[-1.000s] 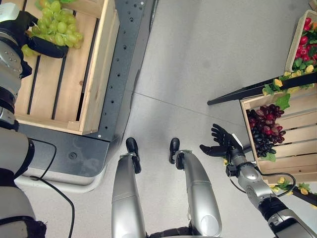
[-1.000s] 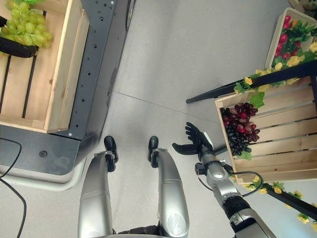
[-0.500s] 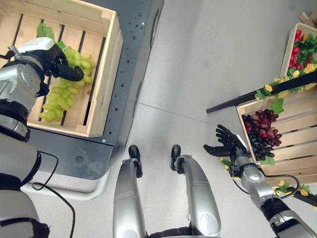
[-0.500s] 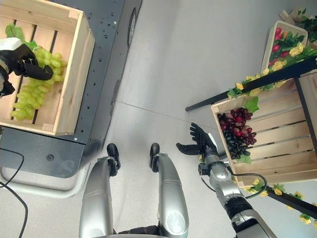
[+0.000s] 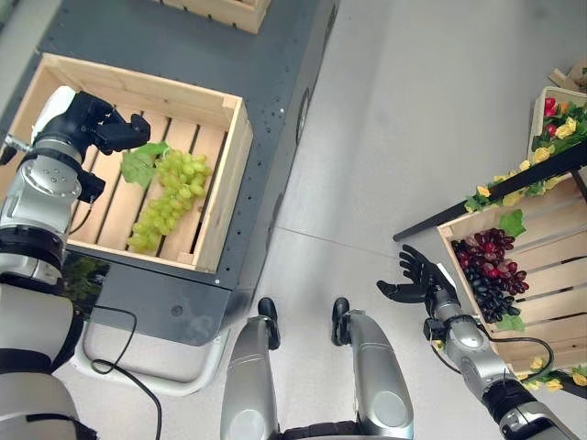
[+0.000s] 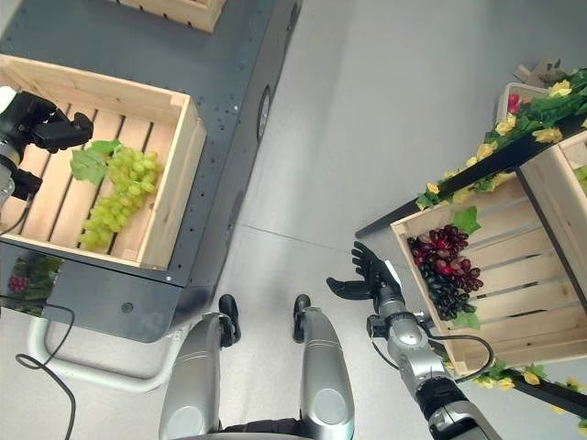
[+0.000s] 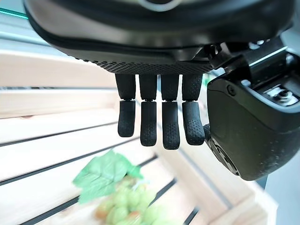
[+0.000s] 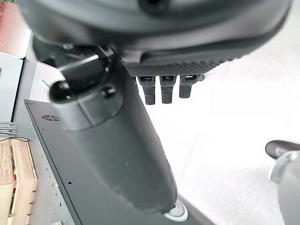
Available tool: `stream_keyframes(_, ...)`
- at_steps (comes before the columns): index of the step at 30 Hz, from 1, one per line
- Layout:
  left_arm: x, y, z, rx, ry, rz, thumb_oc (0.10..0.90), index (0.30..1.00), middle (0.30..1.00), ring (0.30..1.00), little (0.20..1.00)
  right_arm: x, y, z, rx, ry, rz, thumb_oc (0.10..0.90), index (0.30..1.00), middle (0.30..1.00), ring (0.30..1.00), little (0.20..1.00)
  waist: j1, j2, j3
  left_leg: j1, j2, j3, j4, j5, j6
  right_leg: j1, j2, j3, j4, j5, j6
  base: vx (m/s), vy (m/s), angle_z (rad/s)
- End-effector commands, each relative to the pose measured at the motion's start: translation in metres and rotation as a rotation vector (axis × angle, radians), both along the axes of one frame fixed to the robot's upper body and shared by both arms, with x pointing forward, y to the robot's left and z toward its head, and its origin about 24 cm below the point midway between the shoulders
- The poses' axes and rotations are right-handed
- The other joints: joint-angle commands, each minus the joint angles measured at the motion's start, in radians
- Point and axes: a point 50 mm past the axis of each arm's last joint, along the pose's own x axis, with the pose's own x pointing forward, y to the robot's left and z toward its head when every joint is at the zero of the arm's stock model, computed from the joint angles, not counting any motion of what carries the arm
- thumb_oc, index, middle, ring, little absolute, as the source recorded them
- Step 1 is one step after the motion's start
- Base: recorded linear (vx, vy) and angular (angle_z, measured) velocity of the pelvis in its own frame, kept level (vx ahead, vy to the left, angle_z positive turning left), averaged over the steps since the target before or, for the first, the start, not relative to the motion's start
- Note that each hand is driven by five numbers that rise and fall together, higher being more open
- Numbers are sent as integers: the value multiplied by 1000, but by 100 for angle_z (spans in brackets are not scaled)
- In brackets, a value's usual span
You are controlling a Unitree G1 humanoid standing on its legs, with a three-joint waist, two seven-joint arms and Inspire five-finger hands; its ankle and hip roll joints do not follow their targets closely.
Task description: Pick up the fruits from the basket on one side to the basket on the other side
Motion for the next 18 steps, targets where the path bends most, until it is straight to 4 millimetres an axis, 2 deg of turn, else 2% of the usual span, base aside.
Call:
stream_keyframes(1, -6, 3, 32, -9, -182, 24, 400, 300, 300, 300, 300, 8, -15, 28, -23, -154, -68, 800, 900, 900, 900, 900, 4, 27, -11, 143, -68, 44, -79, -140, 51, 66, 14, -27, -62, 7, -8, 0, 0, 0)
stream_keyframes(4, -5, 2, 26, 7, -142, 30, 400, 300, 300, 300, 300, 9, -16, 28, -30, -147, -68, 800, 900, 900, 900, 900, 6, 30, -11, 135, -68, 42, -79, -134, 46, 63, 16, -30, -67, 3, -13, 0, 0, 0)
stream_keyframes(5, -4, 3, 24, -6, -121, 41, 558, 538, 538, 538, 538, 11, -17, 30, -39, -144, -64, 800, 900, 900, 900, 900, 4, 30, -10, 125, -68, 43, -76, -132, 46, 55, 17, -30, -67, 1, -17, 0, 0, 0)
stream_keyframes(6, -4, 3, 24, -10, -117, 45, 800, 900, 900, 900, 900, 11, -17, 31, -40, -144, -63, 800, 900, 900, 900, 900, 4, 30, -10, 123, -68, 44, -76, -131, 46, 53, 18, -30, -67, 0, -18, 0, 0, 0)
stream_keyframes(18, 0, 4, 30, -3, -143, 155, 800, 900, 900, 900, 900, 13, -12, 32, -45, -150, -36, 800, 900, 900, 900, 900, -10, -14, -10, 16, -54, 56, -26, -137, 53, -44, 40, -25, -36, 3, -28, 7, 2, 2)
